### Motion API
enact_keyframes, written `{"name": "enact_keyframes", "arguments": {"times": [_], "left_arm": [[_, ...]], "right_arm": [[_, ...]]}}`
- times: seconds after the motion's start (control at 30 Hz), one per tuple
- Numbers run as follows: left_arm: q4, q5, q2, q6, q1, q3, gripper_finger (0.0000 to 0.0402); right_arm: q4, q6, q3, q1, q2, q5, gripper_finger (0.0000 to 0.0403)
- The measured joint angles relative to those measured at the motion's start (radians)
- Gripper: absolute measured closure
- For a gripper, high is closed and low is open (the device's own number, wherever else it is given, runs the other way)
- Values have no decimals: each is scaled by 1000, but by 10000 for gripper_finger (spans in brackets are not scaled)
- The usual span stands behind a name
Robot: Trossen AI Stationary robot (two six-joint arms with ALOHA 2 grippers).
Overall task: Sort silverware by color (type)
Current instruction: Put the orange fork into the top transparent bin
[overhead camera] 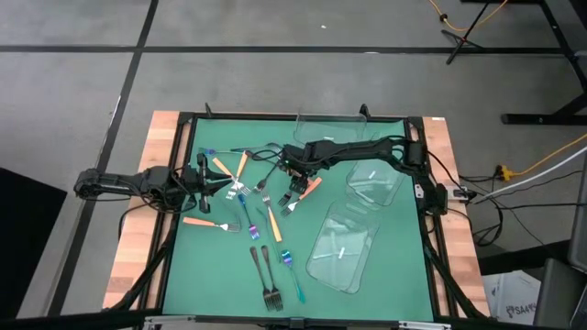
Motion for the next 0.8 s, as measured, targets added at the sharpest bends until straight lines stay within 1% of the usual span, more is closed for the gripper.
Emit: {"name": "enact_keyframes", "arguments": {"times": [0.37, 0.43, 0.67, 0.8], "left_arm": [[0, 0, 0, 0, 0, 0, 348], [0, 0, 0, 0, 0, 0, 348], [0, 0, 0, 0, 0, 0, 348], [0, 0, 0, 0, 0, 0, 348]], "right_arm": [[7, 0, 0, 0, 8, 0, 130], [7, 0, 0, 0, 8, 0, 141], [6, -2, 0, 0, 9, 1, 207], [6, -2, 0, 0, 9, 3, 219]]}}
